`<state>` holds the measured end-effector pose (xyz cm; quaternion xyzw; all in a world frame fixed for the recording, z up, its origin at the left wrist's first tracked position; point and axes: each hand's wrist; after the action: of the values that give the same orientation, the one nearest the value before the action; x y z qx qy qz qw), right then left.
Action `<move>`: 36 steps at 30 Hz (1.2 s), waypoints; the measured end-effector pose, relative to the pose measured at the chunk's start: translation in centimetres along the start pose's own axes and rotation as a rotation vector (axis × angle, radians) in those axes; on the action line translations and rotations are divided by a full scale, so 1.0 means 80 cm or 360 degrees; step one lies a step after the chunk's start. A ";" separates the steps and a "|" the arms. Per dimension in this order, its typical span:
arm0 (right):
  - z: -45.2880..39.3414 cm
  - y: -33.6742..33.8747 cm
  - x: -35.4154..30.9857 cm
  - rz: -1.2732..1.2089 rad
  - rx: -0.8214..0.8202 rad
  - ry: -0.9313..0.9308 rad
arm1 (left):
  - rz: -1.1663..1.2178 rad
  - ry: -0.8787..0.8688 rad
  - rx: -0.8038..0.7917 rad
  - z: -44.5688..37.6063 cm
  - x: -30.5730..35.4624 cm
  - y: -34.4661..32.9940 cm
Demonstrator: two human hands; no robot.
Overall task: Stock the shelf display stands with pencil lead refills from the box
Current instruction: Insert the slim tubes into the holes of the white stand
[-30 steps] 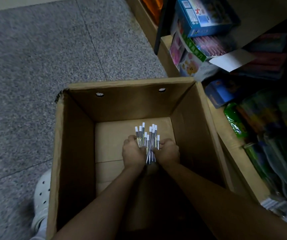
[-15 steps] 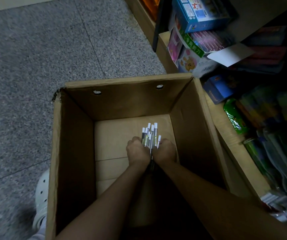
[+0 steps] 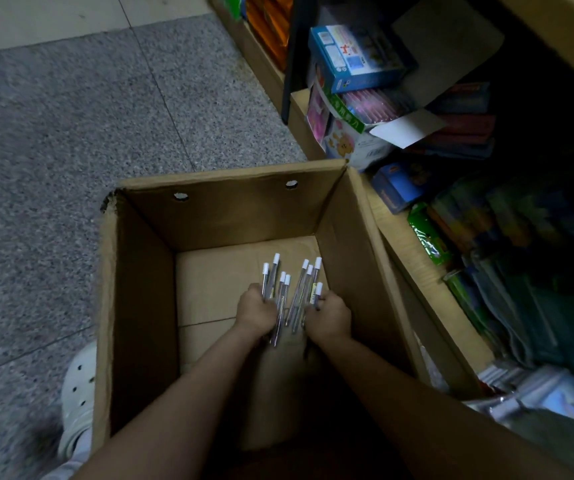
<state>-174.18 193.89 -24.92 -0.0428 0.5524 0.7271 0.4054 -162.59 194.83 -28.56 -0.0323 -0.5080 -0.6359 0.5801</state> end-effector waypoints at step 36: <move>0.203 0.456 -0.034 -0.0439 0.0776 0.0911 | 0.0971 -0.1257 -0.0909 0.352 0.333 0.154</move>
<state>-189.33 203.81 10.82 -0.2200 0.7885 0.4721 0.3271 -177.20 197.58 9.30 -0.5678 -0.4619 -0.4916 0.4718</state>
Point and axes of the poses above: each hand's wrist, its own z-axis away from the middle knuckle, its own y-axis out of the back of the hand, x = y × z, and after that the axes turned 14 degrees about x, right-handed
